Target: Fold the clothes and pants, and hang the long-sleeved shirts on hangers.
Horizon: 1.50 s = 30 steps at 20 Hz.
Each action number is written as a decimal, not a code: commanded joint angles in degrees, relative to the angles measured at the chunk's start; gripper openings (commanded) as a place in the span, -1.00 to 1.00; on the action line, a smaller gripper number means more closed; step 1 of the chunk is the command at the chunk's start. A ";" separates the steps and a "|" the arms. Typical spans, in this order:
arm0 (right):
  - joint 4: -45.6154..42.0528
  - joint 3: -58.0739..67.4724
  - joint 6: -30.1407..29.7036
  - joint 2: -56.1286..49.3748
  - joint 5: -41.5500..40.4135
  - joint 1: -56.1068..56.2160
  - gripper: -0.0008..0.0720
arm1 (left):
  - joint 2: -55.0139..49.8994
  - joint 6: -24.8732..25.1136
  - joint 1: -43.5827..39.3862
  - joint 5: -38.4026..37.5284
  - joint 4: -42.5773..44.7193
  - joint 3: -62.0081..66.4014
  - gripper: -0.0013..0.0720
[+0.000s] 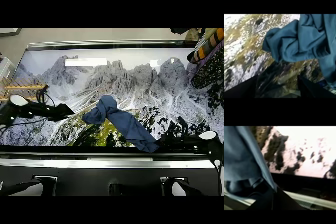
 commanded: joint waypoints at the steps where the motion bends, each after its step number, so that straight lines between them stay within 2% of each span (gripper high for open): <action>1: 0.28 0.02 1.79 4.63 2.86 0.02 -0.90 | -6.71 9.64 -0.79 5.42 -11.43 -3.87 0.52; 5: 0.37 0.02 4.63 8.85 3.32 0.02 -0.90 | -12.37 13.31 -2.60 6.43 -17.33 -3.06 0.48; 9: 0.72 0.02 5.86 12.33 4.33 0.02 -0.90 | -14.36 13.66 -5.81 8.46 -19.04 -1.70 0.45; 10: 0.72 0.02 6.14 12.94 4.57 0.02 -0.90 | -14.78 13.62 -6.64 8.48 -19.04 -1.22 0.22; 12: 0.83 0.02 6.51 13.99 4.68 0.02 -0.90 | -14.99 13.62 -7.58 8.44 -19.06 -0.31 -0.69; 13: 1.27 0.02 6.49 14.64 4.63 0.02 -0.90 | -14.80 13.51 -7.54 7.96 -19.12 0.50 -0.93; 16: 4.24 1.16 5.88 16.39 3.37 0.02 -0.90 | -12.70 12.41 -5.86 4.94 -18.95 4.44 -0.93; 18: 8.22 4.63 3.13 16.68 1.62 0.02 -0.90 | -9.60 10.69 -3.89 2.89 -18.43 7.10 -0.94; 22: 15.32 19.39 -1.25 16.68 -1.90 0.04 -0.90 | 0.83 1.46 0.22 0.13 -7.61 15.06 -0.94; 25: 17.53 34.42 -1.57 16.68 -0.55 0.02 -0.90 | 9.38 -3.78 2.91 -3.02 -2.54 23.21 -0.94; 30: 16.74 58.51 3.76 16.90 3.89 0.02 -0.90 | 23.41 -16.41 8.98 -7.78 0.31 36.68 -0.94</action>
